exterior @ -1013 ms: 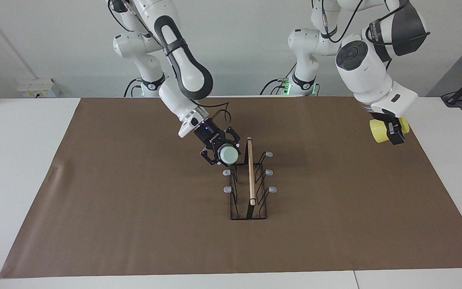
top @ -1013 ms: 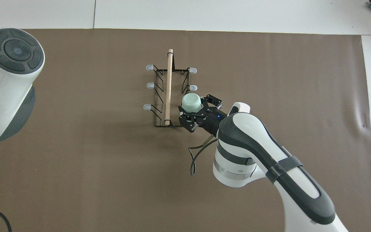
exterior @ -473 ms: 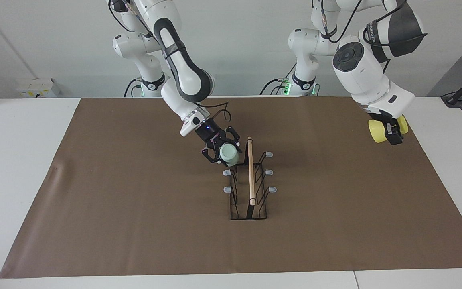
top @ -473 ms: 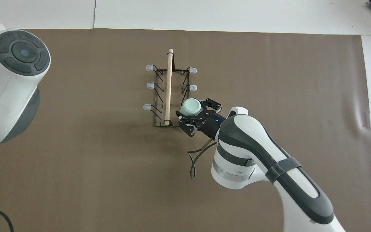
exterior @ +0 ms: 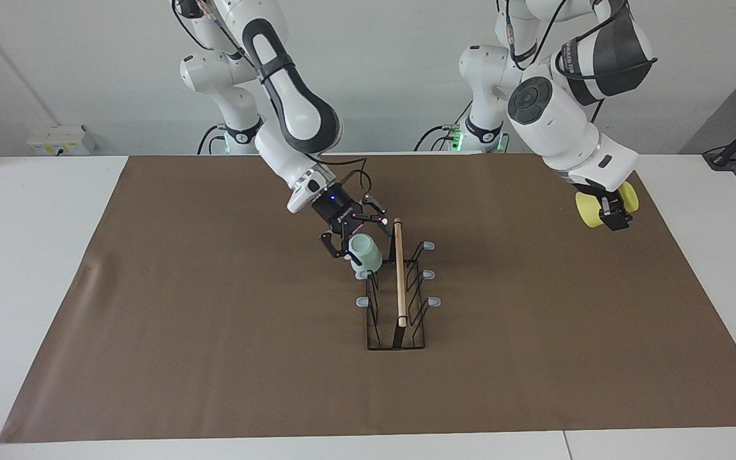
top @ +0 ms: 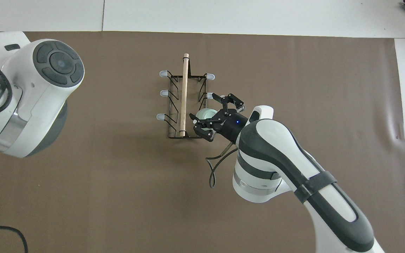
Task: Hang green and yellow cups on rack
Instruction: 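Open the right gripper and withdraw it from the green cup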
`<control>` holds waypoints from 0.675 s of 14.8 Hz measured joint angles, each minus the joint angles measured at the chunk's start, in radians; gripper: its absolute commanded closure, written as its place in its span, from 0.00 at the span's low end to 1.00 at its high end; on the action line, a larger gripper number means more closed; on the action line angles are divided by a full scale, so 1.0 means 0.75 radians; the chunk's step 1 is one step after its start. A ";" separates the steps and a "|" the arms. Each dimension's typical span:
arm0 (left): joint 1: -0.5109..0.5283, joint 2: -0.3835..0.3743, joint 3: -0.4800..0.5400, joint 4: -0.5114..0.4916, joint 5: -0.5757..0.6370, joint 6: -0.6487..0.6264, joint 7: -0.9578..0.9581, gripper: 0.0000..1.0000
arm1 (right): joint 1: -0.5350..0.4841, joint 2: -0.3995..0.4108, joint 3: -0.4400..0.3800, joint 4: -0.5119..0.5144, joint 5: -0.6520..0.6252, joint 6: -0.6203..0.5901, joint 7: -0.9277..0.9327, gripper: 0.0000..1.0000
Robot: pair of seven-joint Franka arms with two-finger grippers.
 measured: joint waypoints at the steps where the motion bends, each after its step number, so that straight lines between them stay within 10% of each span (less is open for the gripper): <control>1: -0.016 0.003 0.000 0.000 0.002 -0.020 -0.010 1.00 | -0.027 0.000 -0.002 0.003 -0.130 -0.002 0.005 0.00; 10: -0.118 0.035 -0.002 0.003 0.026 -0.114 -0.175 1.00 | -0.538 0.010 -0.021 0.096 -1.387 -0.642 0.027 0.00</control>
